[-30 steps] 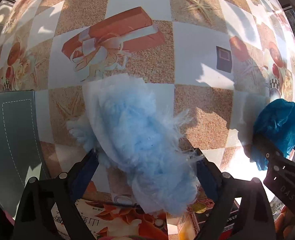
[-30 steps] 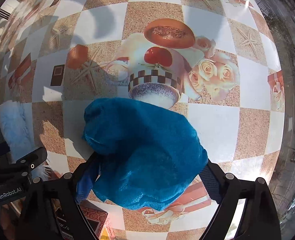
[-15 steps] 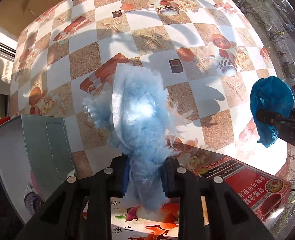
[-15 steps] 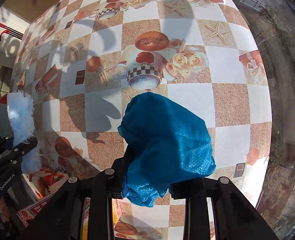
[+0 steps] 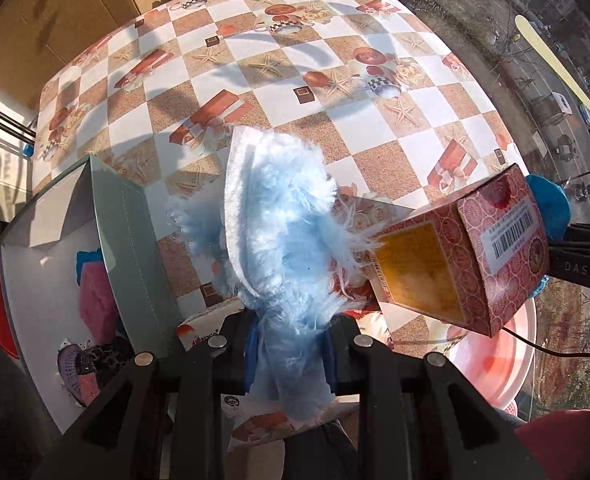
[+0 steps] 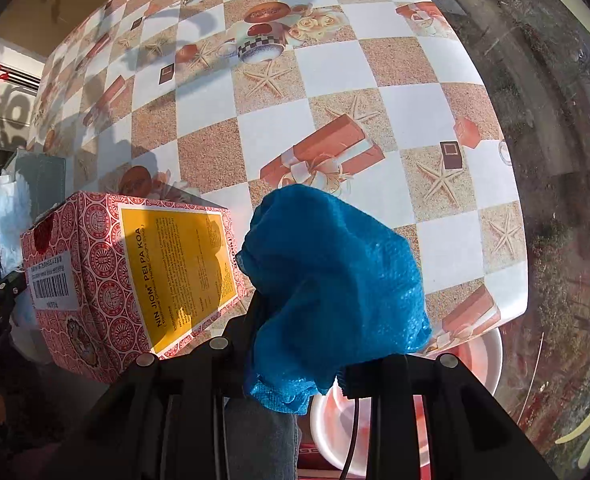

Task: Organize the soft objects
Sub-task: 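Lift both held items and carry them over the white box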

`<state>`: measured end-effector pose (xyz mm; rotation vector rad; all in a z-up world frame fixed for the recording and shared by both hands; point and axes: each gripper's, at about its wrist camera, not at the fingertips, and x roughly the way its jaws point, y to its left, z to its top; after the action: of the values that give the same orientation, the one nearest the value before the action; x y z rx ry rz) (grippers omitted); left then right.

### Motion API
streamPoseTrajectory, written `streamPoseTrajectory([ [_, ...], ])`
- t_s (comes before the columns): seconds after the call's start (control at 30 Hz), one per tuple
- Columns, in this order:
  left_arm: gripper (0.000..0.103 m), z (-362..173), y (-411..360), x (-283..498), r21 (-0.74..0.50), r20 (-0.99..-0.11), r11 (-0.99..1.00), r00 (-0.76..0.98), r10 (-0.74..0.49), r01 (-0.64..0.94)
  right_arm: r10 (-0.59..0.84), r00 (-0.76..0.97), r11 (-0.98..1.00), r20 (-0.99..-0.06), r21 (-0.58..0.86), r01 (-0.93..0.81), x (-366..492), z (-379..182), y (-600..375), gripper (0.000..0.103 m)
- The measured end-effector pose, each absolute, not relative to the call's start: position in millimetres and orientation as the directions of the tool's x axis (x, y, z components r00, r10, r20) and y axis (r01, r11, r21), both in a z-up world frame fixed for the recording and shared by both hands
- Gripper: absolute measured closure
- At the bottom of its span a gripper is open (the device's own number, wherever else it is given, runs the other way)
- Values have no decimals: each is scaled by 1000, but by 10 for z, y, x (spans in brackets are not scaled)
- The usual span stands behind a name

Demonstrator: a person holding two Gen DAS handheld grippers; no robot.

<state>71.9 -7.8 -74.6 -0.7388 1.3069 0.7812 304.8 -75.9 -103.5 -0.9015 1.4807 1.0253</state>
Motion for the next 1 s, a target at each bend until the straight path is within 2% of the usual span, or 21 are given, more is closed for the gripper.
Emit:
streamPoseTrajectory([
  [0.23, 74, -537, -292, 463, -64, -983, 573, 151, 105, -817, -31, -158, 345, -987, 138, -928, 2608, -959, -1154, 72],
  [0.37, 74, -408, -305, 258, -53, -976, 562, 163, 146, -825, -45, -211, 299, -976, 188, -935, 2275, -939, -1279, 72],
  [0.73, 74, -283, -265, -525, -41, -968, 419, 139, 207, -907, 29, -189, -32, -982, 188, -982, 1262, -497, -950, 72],
  [1.0, 74, -275, -232, -1024, -44, -966, 284, 113, 232, -958, 90, -186, -149, -978, 172, -974, 779, -218, -504, 72],
])
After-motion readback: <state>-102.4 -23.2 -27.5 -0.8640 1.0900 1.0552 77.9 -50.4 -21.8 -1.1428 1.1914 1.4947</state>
